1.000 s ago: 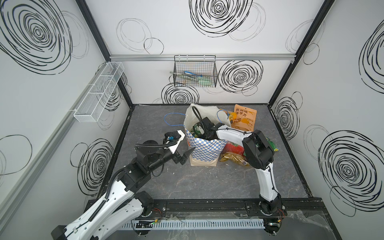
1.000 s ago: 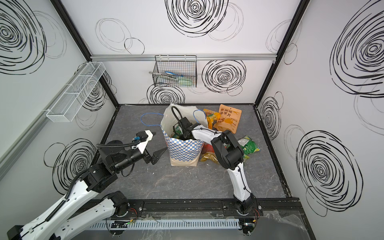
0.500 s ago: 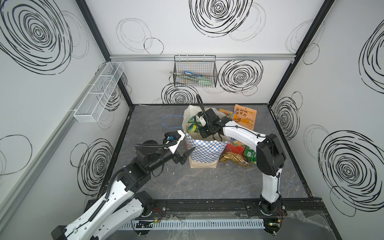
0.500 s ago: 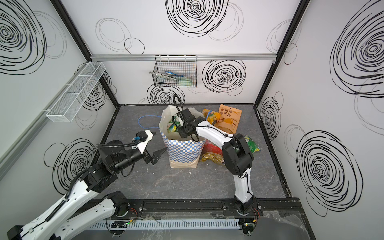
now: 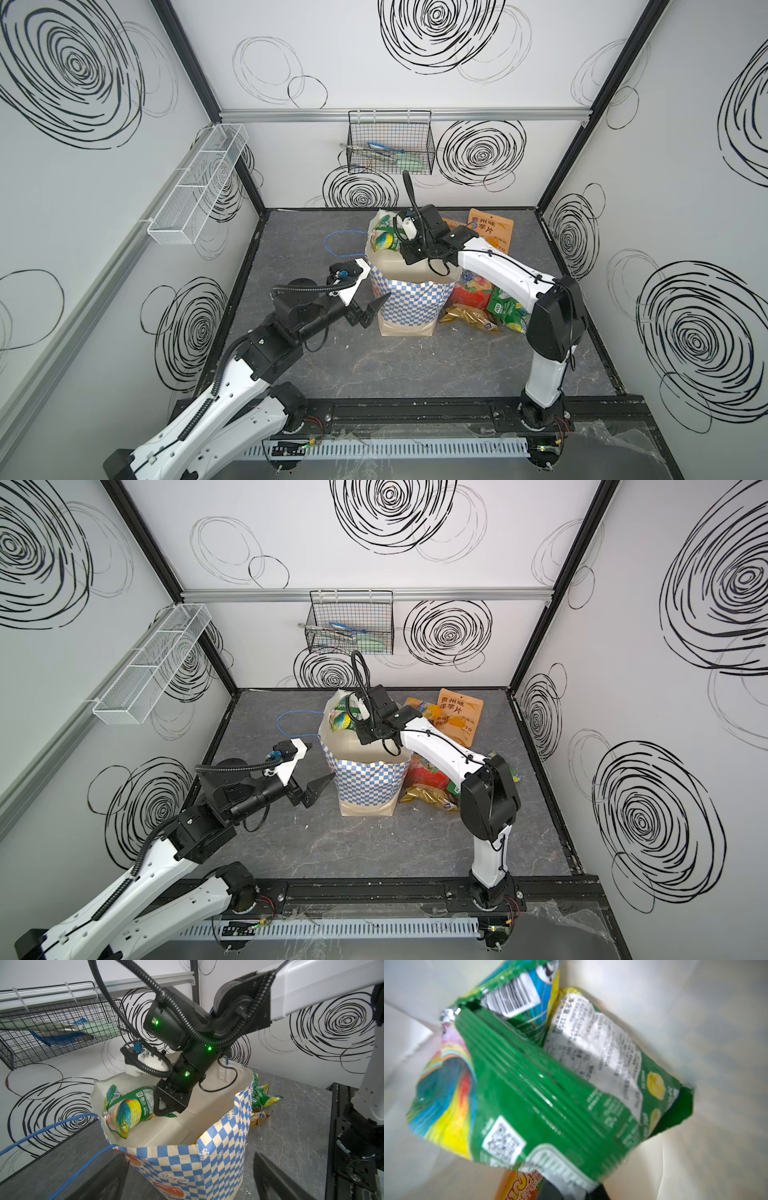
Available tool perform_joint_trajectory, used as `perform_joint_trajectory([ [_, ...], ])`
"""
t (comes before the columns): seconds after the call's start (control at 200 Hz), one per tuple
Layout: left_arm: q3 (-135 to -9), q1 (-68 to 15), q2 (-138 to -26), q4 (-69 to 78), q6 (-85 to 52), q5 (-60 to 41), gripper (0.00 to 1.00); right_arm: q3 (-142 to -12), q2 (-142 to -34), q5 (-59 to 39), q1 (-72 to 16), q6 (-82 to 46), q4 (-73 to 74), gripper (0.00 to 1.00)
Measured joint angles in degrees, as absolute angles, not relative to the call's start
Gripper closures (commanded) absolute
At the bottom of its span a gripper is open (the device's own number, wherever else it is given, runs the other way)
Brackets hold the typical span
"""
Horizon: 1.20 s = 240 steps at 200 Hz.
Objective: Take the snacks out of the paper bag
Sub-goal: 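Lift the green snack pack up out of the bag with the right gripper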
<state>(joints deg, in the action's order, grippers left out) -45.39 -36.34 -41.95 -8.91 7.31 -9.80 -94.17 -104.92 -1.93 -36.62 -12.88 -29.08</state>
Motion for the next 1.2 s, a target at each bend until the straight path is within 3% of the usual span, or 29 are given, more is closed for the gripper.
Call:
perform_joint_trajectory([
  [0.22,-45.4,-36.3,-42.0,-9.1,7.2,-9.6,0.04,-89.7,-97.5,-2.3,-36.5,-12.9,-23.2,1.0],
  [0.775,-45.4,-36.3,-42.0,-9.1,7.1,-9.6,0.04,-89.0,-94.4,-3.1,-36.1,-13.8,-21.2,1.0],
  [1.201,-45.4,-36.4,-42.2,-9.1,6.8,-9.9,0.04,-89.4,-80.3,-3.0,-35.9,-15.7,-18.1,1.0],
])
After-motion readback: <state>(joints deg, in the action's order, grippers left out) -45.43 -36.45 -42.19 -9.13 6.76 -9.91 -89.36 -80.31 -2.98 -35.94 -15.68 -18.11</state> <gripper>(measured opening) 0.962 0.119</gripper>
